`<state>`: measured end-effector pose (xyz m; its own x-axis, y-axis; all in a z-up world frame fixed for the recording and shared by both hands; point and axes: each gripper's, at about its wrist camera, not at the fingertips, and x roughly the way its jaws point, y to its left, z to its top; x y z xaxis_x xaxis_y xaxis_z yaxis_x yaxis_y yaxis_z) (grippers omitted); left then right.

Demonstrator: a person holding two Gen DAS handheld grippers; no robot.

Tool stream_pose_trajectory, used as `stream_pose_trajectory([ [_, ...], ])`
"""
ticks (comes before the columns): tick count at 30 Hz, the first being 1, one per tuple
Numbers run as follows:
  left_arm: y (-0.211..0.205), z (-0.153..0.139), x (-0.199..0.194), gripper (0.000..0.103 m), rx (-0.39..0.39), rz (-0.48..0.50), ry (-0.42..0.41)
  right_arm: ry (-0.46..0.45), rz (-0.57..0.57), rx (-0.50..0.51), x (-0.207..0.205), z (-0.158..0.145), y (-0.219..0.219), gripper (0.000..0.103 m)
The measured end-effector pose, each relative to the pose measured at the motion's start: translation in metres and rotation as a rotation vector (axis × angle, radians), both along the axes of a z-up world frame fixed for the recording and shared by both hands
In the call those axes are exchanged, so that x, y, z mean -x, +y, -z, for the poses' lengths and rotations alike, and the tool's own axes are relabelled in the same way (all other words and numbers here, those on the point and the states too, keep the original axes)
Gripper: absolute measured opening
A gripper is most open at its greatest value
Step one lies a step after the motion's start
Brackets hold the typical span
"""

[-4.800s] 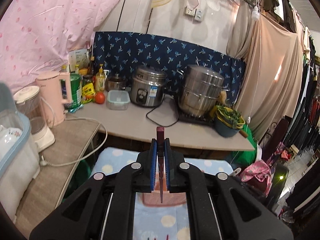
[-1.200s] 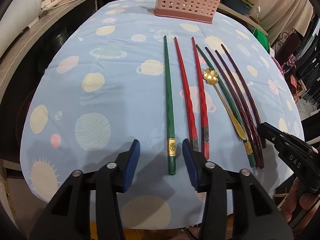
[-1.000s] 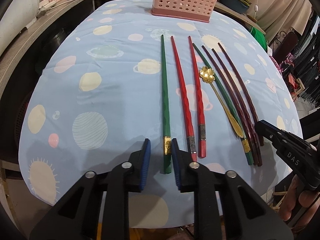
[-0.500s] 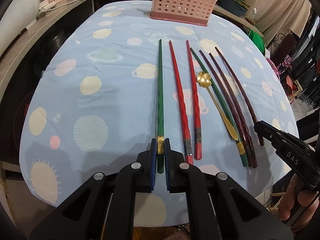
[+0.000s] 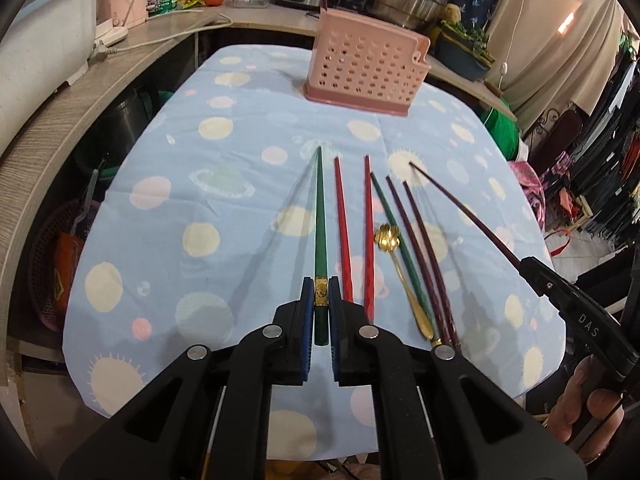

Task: Organize utensils
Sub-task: 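Lift both chopsticks and carry them over the pink basket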

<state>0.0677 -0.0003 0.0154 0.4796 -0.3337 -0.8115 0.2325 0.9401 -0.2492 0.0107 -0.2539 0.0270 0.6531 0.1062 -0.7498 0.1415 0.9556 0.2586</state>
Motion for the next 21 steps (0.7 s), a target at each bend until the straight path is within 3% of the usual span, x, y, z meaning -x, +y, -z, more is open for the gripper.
stream_pose_trajectory([
  [21, 0.015, -0.097, -0.060, 0.007, 0.055, -0.081, -0.217, -0.186, 0.042, 0.014, -0.039, -0.089, -0.026, 0.007],
])
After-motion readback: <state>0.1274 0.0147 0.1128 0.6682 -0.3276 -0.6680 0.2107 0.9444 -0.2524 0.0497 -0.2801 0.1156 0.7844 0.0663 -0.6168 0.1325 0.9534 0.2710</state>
